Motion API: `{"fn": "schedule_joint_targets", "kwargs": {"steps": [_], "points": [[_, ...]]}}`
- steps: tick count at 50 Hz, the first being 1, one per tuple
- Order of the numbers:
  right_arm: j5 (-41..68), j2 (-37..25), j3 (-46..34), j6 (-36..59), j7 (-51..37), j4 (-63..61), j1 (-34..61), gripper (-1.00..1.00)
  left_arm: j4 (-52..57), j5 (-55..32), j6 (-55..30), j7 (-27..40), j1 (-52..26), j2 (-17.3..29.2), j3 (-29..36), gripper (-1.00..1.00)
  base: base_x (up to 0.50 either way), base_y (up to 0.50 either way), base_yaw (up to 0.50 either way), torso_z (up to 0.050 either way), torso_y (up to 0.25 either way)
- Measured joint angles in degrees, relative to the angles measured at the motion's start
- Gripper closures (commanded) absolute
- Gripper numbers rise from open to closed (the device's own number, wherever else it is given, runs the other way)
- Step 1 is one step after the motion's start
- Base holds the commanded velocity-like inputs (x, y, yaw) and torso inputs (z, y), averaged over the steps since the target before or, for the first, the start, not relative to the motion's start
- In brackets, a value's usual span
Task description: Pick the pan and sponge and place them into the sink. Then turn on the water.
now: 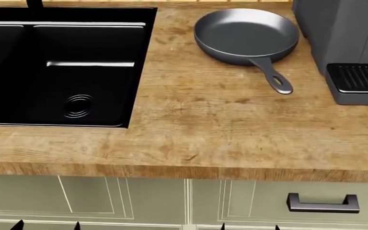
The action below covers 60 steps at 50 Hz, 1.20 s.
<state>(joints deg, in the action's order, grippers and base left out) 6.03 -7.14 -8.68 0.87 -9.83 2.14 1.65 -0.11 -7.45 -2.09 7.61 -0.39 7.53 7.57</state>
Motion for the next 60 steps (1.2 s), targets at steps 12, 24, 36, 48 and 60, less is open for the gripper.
{"fn": "schedule_joint_targets", "kwargs": {"steps": [12, 24, 36, 48, 60], "points": [[0.6, -0.47, -0.61, 0.14, -0.45, -0.09, 0.09, -1.0, -0.24, 0.11, 0.36, 0.86, -0.43, 0.18, 0.83, -1.0, 0.0, 0.0, 0.0, 0.05, 0.0], [1.1, -0.89, -1.23, 0.11, -0.81, -0.05, 0.16, -1.0, -0.27, -0.34, 0.69, 1.54, -0.52, 0.47, 1.25, -1.0, 0.0, 0.0, 0.0, 0.05, 0.0], [1.78, -1.25, -1.63, 0.0, -1.11, 0.25, 0.32, -1.0, -0.13, -0.99, 0.64, 1.87, -0.44, 1.01, 1.62, -1.0, 0.0, 0.0, 0.0, 0.05, 0.0], [1.97, -1.64, -2.22, -0.08, -1.58, 0.26, 0.38, -1.0, -0.47, -1.77, 0.68, 2.23, -0.77, 1.11, 2.02, -1.0, 0.0, 0.0, 0.0, 0.027, 0.0], [2.71, -1.89, -2.54, -0.29, -1.8, 0.45, 0.47, -1.0, -0.5, -2.35, 0.75, 2.49, -0.63, 1.65, 2.33, -1.0, 0.0, 0.0, 0.0, 0.0, 0.0]]}}
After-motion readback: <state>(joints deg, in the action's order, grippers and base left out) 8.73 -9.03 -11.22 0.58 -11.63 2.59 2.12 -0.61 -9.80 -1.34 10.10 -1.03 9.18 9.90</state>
